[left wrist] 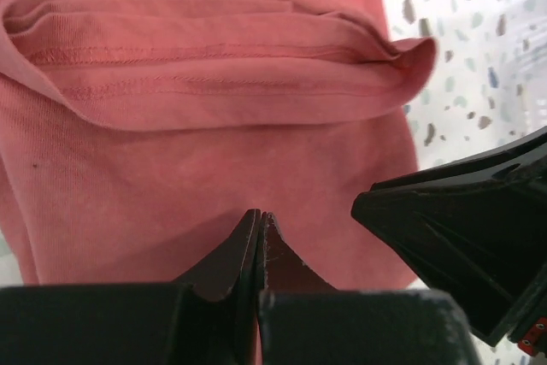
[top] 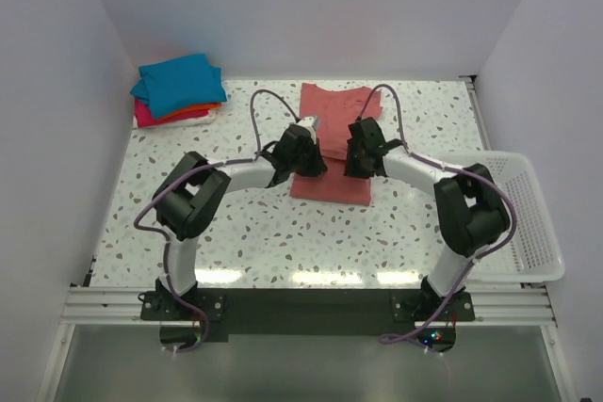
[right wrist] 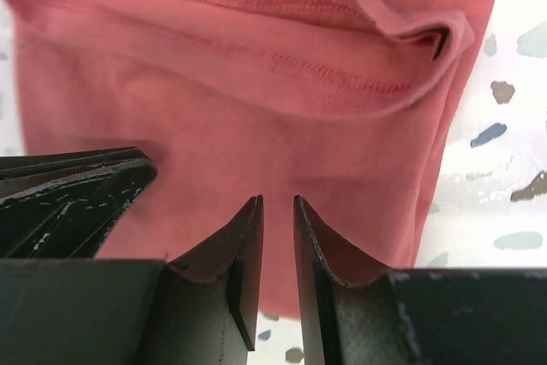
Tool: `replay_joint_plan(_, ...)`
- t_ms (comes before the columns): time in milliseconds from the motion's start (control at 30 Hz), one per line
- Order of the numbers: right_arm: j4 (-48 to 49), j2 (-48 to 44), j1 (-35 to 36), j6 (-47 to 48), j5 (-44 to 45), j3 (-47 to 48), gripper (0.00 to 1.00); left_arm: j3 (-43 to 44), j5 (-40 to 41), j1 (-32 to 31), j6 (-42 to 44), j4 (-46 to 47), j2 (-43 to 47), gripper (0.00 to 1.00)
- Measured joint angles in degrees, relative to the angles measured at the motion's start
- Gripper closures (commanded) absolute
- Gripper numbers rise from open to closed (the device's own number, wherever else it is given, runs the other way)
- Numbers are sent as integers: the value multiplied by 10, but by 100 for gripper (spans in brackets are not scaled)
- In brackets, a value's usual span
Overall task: Fold and stack the t-shirts
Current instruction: Fold the tshirt
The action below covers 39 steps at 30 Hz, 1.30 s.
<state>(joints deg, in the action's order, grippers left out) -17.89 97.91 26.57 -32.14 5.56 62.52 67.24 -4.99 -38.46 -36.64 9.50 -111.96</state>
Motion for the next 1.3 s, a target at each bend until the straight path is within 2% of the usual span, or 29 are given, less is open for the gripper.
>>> replay_joint_plan(333, -14, 94, -31, 22, 6, 112, 75, 96, -6, 12, 23, -19, -83, 91)
replay_joint_plan(667, -18, 165, -77, 24, 8, 185, 75, 173, -5, 61, 33, -23, -132, 86)
replay_joint_plan(767, -20, 181, -80, 27, 9, 193, 74, 181, -5, 73, 34, -32, -151, 76)
replay_joint_plan(900, -20, 195, -80, 30, 9, 198, 68, 192, -1, 77, 34, -31, -162, 54)
replay_joint_plan(1000, -19, 199, -78, 33, 9, 204, 62, 191, 3, 75, 34, -27, -160, 46)
replay_joint_plan(1100, -19, 199, -78, 37, 9, 205, 56, 183, 14, 78, 34, -27, -149, 41)
replay_joint_plan(1300, -23, 214, -77, 55, 7, 226, 51, 130, 61, 89, 47, -29, -78, 41)
